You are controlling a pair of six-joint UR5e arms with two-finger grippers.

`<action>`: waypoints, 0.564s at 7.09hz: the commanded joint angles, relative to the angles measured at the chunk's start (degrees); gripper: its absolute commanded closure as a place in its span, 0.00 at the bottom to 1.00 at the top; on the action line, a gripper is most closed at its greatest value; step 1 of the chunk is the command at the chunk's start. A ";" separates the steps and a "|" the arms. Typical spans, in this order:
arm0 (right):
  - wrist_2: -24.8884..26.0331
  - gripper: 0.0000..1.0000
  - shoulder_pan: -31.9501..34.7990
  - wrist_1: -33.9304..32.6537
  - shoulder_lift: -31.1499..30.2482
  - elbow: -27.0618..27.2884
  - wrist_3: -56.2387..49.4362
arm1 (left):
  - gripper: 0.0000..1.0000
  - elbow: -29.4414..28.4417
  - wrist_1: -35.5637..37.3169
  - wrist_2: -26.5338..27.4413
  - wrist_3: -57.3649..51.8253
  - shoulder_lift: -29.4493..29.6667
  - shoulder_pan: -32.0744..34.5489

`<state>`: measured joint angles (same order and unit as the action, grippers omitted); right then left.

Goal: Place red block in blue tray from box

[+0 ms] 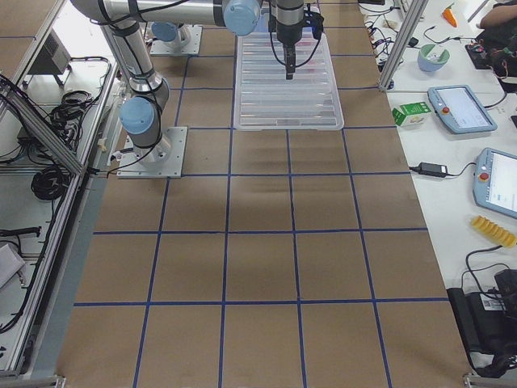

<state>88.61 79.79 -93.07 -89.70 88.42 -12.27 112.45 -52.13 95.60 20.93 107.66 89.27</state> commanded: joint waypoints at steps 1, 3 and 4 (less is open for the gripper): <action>-0.18 0.00 -11.69 -0.54 0.92 0.69 -15.61 | 1.00 -5.88 -9.15 -2.68 -0.10 -4.28 -0.23; 0.51 0.00 -16.94 -0.36 2.94 1.05 -17.43 | 1.00 -16.07 -19.99 -2.87 -6.02 -5.88 -1.19; 0.60 0.00 -17.03 -2.80 4.34 3.75 -18.74 | 1.00 -19.68 -23.77 -5.92 -9.30 -6.40 -4.42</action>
<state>88.94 63.74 -94.11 -86.70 90.04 -29.48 97.68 -70.80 92.12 15.88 102.05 87.59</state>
